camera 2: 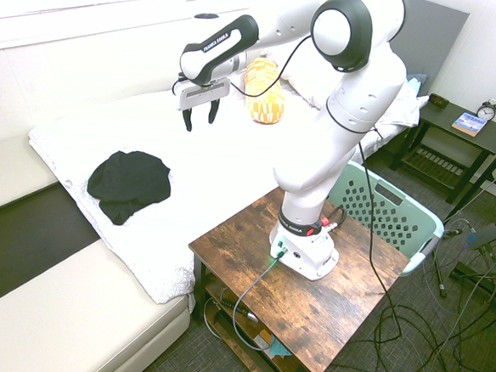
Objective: Put my clothes in the laundry bag
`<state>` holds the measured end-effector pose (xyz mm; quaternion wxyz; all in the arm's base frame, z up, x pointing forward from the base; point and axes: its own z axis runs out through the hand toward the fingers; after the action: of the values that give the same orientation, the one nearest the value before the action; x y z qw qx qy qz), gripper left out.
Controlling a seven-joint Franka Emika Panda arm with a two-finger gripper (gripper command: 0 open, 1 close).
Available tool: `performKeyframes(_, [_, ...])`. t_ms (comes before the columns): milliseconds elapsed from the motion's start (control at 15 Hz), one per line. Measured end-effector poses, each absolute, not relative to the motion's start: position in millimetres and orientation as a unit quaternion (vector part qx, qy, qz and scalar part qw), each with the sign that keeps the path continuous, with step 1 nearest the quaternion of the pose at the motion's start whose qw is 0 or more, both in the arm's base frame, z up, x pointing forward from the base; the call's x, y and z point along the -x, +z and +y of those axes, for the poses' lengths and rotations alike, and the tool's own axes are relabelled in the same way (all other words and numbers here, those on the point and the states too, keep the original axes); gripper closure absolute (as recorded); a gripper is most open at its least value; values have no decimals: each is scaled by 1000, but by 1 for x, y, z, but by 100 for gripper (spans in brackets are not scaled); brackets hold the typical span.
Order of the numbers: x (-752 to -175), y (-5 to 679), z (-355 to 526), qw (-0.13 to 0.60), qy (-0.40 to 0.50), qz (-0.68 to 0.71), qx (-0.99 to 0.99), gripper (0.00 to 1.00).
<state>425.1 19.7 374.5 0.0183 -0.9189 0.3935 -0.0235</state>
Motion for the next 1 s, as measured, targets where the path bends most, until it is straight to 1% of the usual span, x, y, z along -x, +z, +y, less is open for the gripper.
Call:
performKeyframes(200, [-436,378,20,12,-28,389,921,0])
performKeyframes(333, [-477,386,27,4,-45,372,927,0])
performKeyframes(467, [-523,376,40,4,-41,356,933,0])
performKeyframes(733, [-603,319,88,19,-8,343,939,0])
performKeyframes(867, [-633,277,116,13,5,340,940,0])
performKeyframes(1000, [-654,227,144,-9,11,320,947,0])
